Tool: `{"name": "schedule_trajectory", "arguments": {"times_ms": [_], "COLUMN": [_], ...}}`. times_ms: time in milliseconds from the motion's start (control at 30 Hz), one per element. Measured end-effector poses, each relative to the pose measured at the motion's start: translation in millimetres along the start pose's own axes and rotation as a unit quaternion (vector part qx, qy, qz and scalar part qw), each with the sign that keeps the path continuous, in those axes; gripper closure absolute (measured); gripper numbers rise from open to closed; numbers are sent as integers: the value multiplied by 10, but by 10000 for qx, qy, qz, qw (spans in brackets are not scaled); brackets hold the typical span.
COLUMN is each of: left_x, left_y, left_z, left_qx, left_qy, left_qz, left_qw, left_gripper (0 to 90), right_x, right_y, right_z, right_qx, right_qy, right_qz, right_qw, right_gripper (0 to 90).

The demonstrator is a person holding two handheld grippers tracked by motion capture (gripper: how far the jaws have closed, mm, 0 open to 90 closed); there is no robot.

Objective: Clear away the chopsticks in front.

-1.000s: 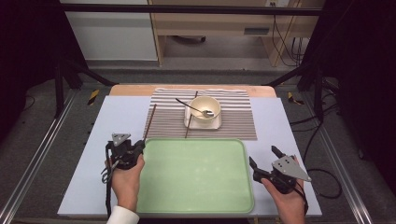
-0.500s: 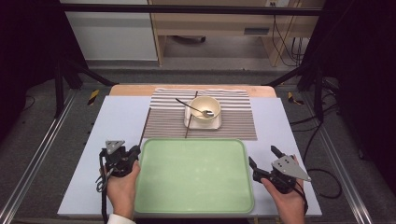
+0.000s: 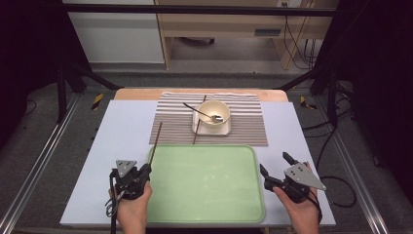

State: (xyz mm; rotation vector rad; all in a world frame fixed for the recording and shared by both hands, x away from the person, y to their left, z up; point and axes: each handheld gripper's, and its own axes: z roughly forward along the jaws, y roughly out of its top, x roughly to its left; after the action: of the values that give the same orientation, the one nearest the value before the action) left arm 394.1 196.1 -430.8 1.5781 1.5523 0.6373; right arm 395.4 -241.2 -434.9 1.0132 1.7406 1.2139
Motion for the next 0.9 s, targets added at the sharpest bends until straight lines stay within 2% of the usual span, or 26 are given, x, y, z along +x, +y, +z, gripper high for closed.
{"name": "schedule_trajectory", "arguments": {"times_ms": [167, 300, 633, 900], "left_x": [11, 45, 89, 59], "left_y": [-125, -237, -376, -421], "left_z": [-22, -50, -80, -73], "left_qx": [23, 34, 53, 66], "left_qy": [-7, -53, 6, 70], "left_qz": [-71, -240, -333, -272], "left_qw": [10000, 9997, 9994, 9996], "left_gripper": [860, 860, 859, 860], "right_x": [8, 3, -18, -21], "right_y": [1, -1, -11, -10], "right_z": [11, 7, -5, -4], "right_qx": [29, 34, 29, 31], "right_qy": [1, -4, -37, -37], "right_qz": [-21, -16, 5, -2], "right_qw": [10000, 10000, 10000, 10000], "right_gripper": [151, 151, 148, 147]}}
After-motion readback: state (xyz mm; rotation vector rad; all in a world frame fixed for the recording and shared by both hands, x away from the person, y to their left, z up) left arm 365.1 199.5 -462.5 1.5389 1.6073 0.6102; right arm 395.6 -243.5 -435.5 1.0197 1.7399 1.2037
